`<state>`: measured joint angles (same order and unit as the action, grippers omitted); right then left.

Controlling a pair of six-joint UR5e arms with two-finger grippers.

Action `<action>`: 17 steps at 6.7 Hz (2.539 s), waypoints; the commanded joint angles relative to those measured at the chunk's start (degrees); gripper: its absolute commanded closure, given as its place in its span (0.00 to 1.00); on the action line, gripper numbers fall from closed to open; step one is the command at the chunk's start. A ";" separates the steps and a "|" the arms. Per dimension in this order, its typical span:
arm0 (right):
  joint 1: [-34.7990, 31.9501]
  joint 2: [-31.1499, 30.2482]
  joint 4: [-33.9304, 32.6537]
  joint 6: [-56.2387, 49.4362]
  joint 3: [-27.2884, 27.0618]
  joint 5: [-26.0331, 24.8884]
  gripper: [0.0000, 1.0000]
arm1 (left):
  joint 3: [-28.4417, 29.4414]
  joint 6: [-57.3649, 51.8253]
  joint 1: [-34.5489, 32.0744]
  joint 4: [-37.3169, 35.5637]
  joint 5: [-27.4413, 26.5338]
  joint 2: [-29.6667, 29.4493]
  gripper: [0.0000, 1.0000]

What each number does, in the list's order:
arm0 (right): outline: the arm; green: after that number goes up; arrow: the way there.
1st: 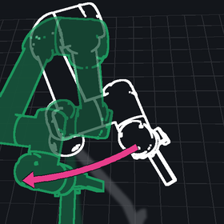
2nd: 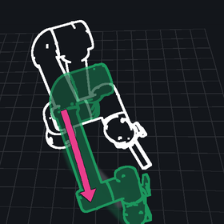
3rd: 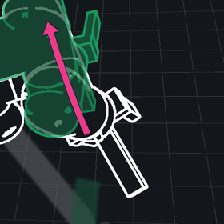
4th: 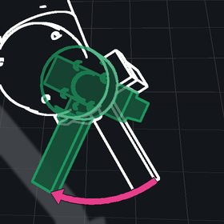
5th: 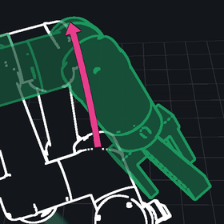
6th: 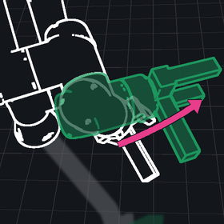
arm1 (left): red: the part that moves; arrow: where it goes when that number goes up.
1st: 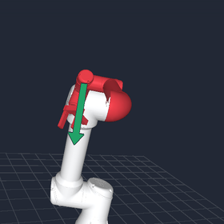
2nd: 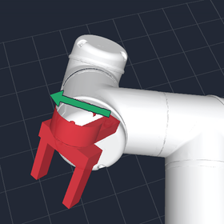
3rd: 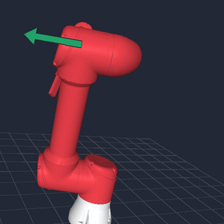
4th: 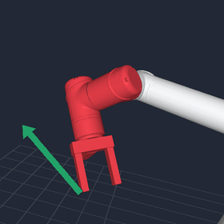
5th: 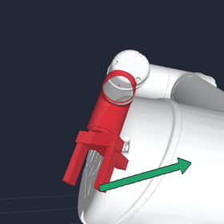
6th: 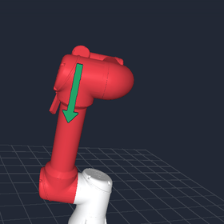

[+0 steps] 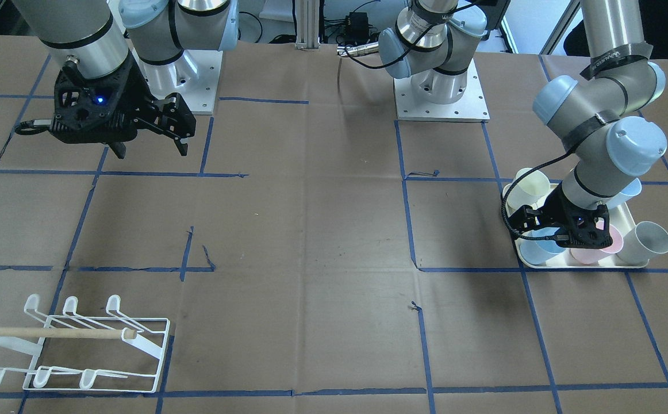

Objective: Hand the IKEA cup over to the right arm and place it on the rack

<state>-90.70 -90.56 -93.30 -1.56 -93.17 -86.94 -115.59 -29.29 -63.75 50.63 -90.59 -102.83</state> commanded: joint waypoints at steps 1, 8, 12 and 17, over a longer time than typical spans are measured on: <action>-0.01 0.03 -0.04 -0.02 0.01 0.02 0.00 | 0.27 -0.59 0.12 -0.09 0.06 0.08 0.44; -0.01 0.03 -0.13 -0.19 -0.08 0.11 0.00 | 10.50 -1.38 0.30 13.69 -0.11 4.02 1.00; -0.01 0.03 -0.13 -0.11 -0.08 0.37 0.00 | 25.50 -1.55 -3.11 28.13 5.73 3.24 1.00; 0.17 0.47 -10.08 0.59 -0.08 2.82 0.00 | 23.57 -1.91 -8.47 20.69 44.76 6.84 1.00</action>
<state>-90.58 -90.02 -98.05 -1.19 -92.92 -85.41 -91.16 -31.06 -70.00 74.45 -52.66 -97.06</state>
